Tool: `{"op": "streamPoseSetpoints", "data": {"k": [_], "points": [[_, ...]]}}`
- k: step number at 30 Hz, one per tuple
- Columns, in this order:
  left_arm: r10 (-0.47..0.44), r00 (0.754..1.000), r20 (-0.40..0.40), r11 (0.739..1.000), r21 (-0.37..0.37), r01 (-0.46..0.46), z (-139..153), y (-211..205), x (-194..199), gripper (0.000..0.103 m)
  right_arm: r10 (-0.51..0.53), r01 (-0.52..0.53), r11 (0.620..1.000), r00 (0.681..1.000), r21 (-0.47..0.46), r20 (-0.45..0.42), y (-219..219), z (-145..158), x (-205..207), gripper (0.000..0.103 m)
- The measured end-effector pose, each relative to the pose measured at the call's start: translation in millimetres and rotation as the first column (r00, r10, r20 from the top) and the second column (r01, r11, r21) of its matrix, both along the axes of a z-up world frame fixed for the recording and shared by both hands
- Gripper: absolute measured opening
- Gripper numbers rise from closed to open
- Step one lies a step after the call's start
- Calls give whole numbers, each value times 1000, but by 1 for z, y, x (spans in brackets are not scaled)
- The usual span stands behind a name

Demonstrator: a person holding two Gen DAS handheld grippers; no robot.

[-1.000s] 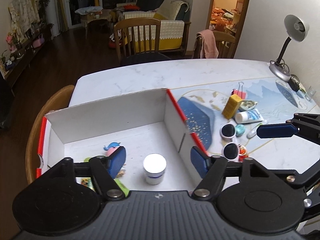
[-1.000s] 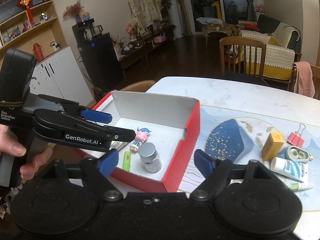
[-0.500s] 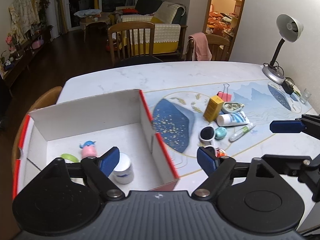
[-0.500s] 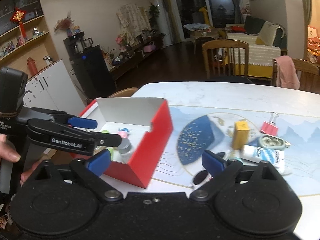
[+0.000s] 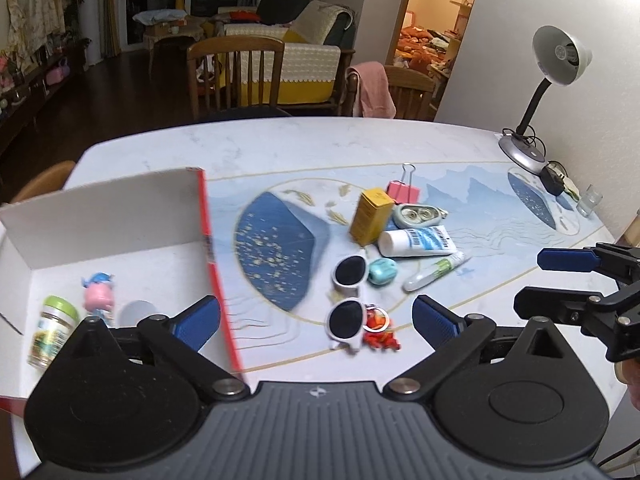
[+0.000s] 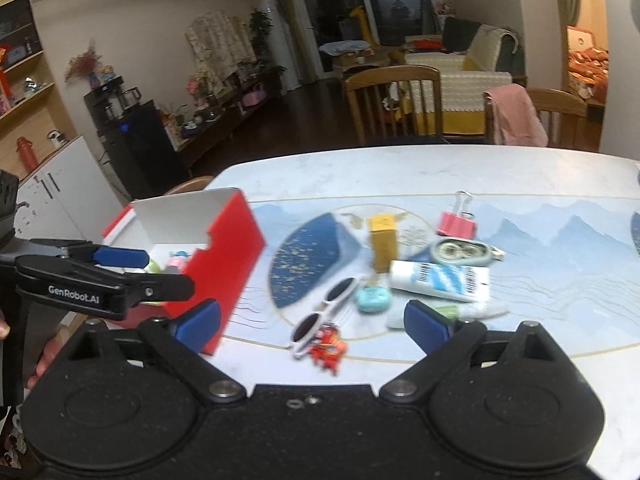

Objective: Organize rigid objects
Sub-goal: 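Withdraw both grippers from the box toward the remaining table items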

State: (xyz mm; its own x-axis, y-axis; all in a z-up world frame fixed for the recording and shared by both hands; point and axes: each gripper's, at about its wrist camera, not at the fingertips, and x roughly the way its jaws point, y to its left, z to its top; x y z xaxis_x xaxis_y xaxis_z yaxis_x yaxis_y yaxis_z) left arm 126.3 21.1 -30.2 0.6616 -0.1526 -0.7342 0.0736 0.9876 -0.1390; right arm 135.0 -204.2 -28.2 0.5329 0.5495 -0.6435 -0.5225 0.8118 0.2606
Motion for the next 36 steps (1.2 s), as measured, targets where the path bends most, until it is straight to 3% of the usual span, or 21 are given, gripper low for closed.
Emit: {"op": "streamPoseSetpoints", "data": {"k": [14, 23, 36], "points": [[27, 999, -46, 998, 59, -24, -46, -50, 36, 103, -75, 72, 994, 997, -78, -35, -63, -32, 39, 98], [26, 996, -89, 997, 81, -19, -83, -80, 39, 103, -77, 68, 989, 995, -130, -68, -83, -58, 71, 97], [91, 991, -97, 994, 72, -84, -108, -114, 29, 103, 96, -113, 967, 992, -230, -83, -68, -91, 116, 96]]}}
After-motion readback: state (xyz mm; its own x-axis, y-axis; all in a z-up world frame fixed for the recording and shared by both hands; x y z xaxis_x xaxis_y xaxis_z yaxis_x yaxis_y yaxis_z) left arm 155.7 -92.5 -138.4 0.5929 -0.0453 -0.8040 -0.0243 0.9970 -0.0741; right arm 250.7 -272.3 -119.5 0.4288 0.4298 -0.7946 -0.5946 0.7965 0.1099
